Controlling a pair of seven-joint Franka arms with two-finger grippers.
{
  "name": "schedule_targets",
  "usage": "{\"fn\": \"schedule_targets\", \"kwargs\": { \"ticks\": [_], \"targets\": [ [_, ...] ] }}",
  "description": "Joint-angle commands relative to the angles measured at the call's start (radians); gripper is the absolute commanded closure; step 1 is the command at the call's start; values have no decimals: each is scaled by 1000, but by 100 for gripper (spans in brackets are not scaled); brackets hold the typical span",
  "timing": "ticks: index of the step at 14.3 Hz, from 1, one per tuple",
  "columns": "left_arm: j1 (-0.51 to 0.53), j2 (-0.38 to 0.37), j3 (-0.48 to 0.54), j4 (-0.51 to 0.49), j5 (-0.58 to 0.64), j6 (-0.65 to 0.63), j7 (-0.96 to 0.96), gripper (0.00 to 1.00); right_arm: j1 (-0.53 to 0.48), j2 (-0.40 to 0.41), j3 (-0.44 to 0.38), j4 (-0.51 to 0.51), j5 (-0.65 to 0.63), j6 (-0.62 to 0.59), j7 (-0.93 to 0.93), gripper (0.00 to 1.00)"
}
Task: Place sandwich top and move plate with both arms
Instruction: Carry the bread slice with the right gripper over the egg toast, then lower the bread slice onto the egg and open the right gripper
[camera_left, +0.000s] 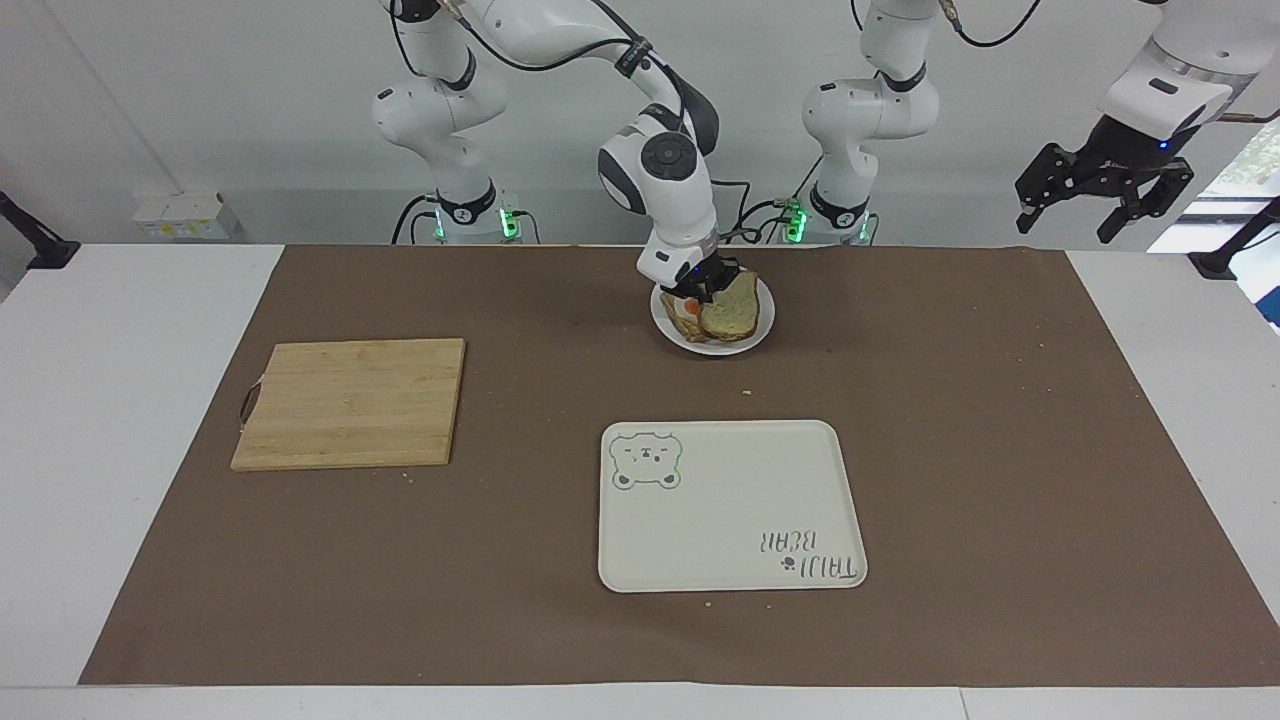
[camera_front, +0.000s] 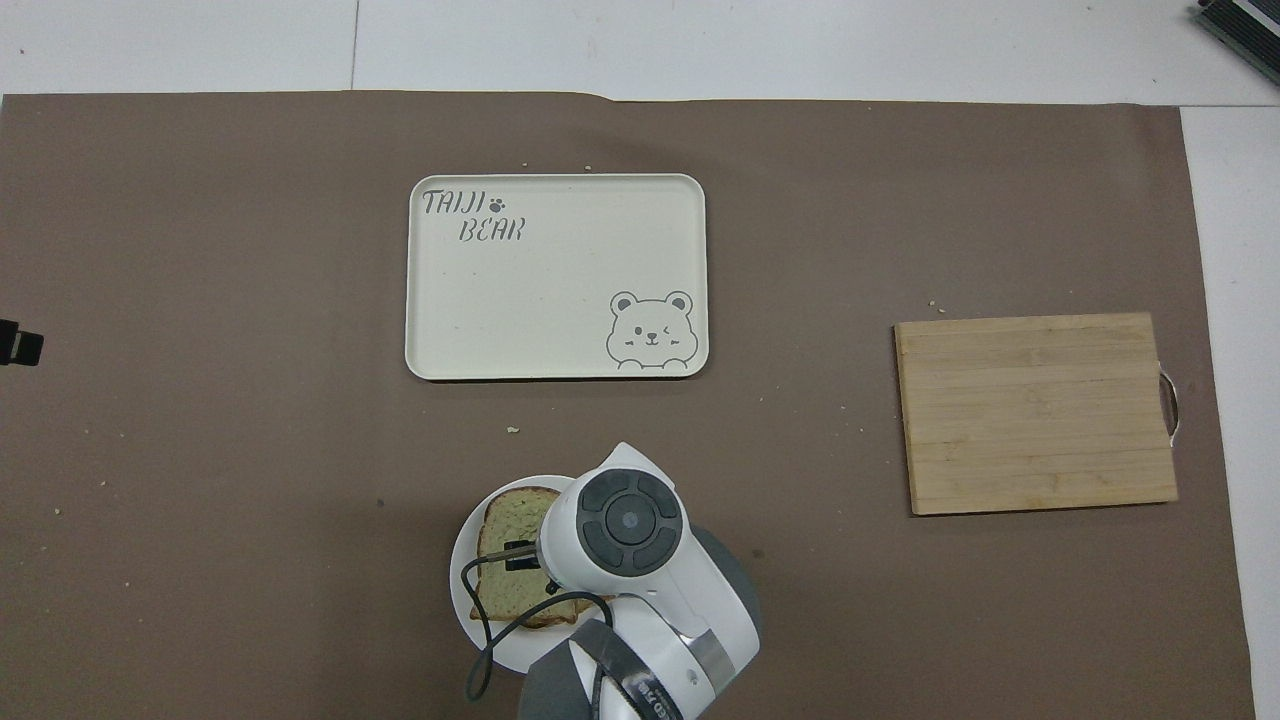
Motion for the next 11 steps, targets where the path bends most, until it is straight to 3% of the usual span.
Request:
{"fn": "schedule_targets", "kwargs": {
  "ticks": [1, 4, 5, 6, 7, 11],
  "targets": [
    [12, 1, -7, 17, 4, -24, 2, 0, -13, -25, -3, -51, 19, 19, -9, 100],
    [12, 1, -7, 17, 4, -24, 0, 0, -10, -6, -3, -58, 17, 56, -9, 100],
    [14, 1, -7, 17, 4, -24, 2, 0, -11, -2, -3, -58, 17, 65, -11, 85],
    [12, 1, -7, 17, 4, -24, 0, 0, -11, 0, -3, -57, 17, 64, -5, 37],
    [12, 1, -7, 17, 4, -24, 0, 0, -10, 0, -3, -54, 8, 64, -5, 0],
    [12, 1, -7, 17, 4, -24, 0, 0, -24, -27, -12, -26, -39, 48, -9, 0]
  ]
}}
